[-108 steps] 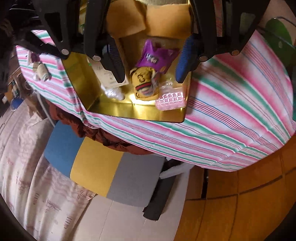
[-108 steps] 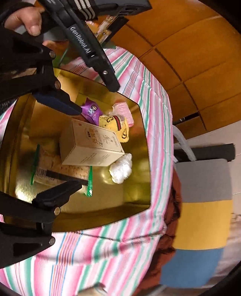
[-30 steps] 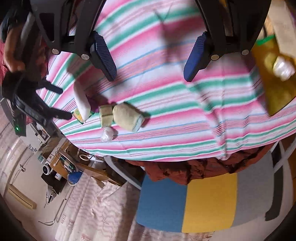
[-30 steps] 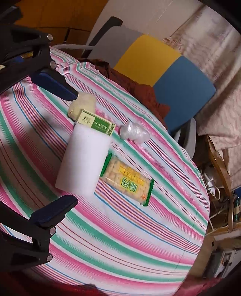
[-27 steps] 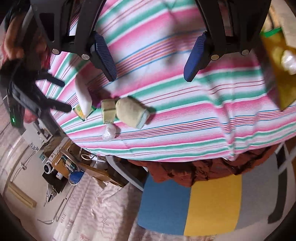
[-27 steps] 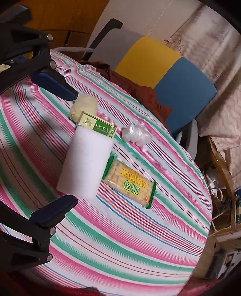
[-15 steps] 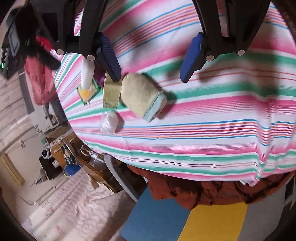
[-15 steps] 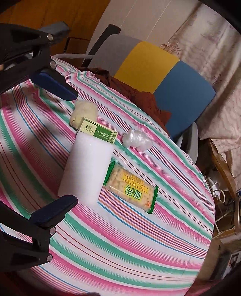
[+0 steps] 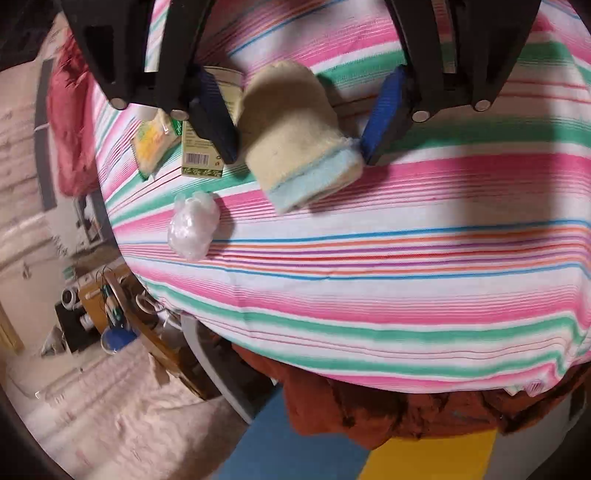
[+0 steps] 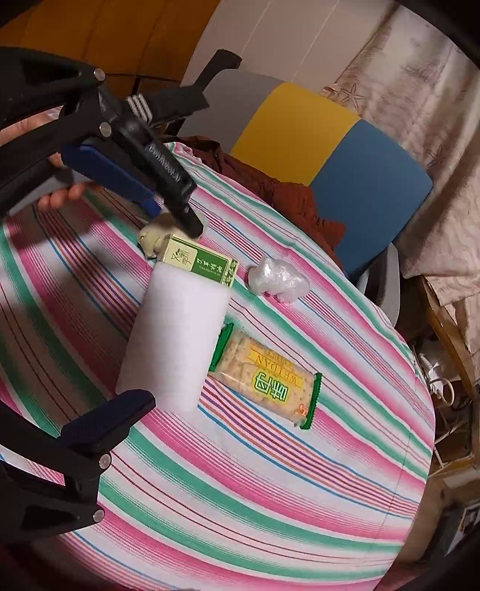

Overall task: Organize objects
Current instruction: 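Grasp the cream sock with blue cuff with the left tool, then grasp the white foam block with the right tool while the left tool holds the sock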

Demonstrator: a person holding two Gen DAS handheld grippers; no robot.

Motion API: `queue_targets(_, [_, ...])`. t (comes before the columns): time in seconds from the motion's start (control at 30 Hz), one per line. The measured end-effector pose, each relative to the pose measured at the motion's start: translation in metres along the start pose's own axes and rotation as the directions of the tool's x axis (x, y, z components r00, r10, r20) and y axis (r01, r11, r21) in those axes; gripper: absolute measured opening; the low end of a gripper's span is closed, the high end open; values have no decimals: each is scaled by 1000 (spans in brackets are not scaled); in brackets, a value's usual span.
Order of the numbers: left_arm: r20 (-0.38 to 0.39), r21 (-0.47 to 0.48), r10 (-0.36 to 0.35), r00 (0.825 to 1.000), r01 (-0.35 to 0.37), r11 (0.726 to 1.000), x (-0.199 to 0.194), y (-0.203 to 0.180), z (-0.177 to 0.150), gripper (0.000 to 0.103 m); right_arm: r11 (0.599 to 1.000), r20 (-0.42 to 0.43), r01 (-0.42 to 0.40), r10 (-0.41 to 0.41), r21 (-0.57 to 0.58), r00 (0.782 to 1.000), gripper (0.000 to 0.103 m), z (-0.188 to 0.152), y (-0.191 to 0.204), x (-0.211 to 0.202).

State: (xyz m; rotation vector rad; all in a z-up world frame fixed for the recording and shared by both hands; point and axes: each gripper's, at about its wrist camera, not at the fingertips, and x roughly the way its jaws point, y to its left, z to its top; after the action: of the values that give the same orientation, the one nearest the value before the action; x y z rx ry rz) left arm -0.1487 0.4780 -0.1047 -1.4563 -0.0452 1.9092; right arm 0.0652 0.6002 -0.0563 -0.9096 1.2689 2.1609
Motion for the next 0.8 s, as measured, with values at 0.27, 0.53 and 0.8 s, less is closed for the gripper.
queue_targets(0.27, [49, 103, 11, 999, -16, 995, -24, 12, -16, 59, 994, 2, 24, -25, 108, 1000, 103, 6, -25, 1])
queue_targets(0.53, [29, 181, 39, 999, -44, 983, -64, 33, -68, 58, 993, -50, 75, -70, 96, 996, 103, 6, -26, 17])
queue_targets(0.8, [62, 286, 61, 996, -76, 955, -106, 36, -139, 58, 969, -126, -203, 221, 138, 967, 103, -1, -18, 20])
